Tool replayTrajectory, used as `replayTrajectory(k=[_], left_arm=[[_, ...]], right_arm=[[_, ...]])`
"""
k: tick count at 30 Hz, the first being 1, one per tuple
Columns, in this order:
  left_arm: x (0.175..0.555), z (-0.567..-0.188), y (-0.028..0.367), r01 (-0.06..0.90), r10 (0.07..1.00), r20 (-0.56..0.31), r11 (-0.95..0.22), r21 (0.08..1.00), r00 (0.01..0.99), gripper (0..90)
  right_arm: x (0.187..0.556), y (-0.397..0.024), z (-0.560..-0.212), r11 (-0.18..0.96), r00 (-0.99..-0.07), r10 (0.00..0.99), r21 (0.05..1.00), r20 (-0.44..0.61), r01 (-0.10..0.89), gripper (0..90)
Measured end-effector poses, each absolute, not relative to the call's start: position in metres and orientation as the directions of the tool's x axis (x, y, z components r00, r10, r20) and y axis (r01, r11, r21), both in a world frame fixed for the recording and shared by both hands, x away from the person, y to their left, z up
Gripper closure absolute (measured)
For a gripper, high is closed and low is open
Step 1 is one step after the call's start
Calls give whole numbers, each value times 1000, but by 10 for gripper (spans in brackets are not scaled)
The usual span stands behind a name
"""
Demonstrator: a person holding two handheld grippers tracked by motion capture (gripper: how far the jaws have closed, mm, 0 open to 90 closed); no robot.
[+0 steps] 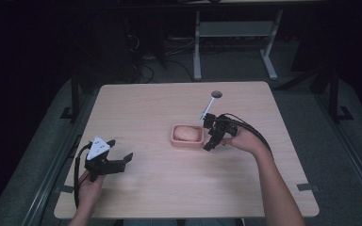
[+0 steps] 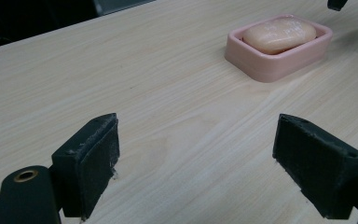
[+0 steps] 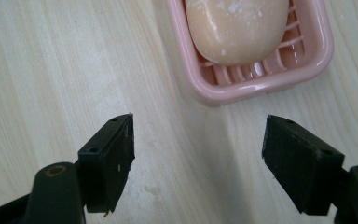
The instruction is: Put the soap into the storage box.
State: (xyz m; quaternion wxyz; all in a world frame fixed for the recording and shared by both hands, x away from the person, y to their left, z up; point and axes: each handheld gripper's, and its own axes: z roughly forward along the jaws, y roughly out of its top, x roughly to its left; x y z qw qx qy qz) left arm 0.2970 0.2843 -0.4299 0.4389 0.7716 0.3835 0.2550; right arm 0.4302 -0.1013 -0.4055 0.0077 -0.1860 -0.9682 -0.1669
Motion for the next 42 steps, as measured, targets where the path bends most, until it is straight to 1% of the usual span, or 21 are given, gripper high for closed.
replayTrajectory(k=[4, 25, 28, 37, 42], left_arm=[[297, -430, 284, 368, 816, 57, -320, 873, 576, 143], [297, -430, 284, 368, 816, 58, -322, 872, 575, 143], [297, -430, 284, 368, 816, 59, -323, 872, 575, 143], [297, -430, 285, 367, 816, 58, -321, 873, 575, 143], [297, -430, 285, 367, 815, 62, -325, 872, 576, 143]], right_arm=[[429, -103, -407, 878, -929, 363, 305, 79, 369, 239], [411, -123, -413, 855, -918, 388, 343, 75, 389, 239], [409, -125, -412, 856, -917, 393, 335, 74, 394, 239], [400, -127, -405, 856, -921, 386, 354, 49, 377, 239], [394, -131, -412, 853, -919, 389, 353, 61, 385, 238]])
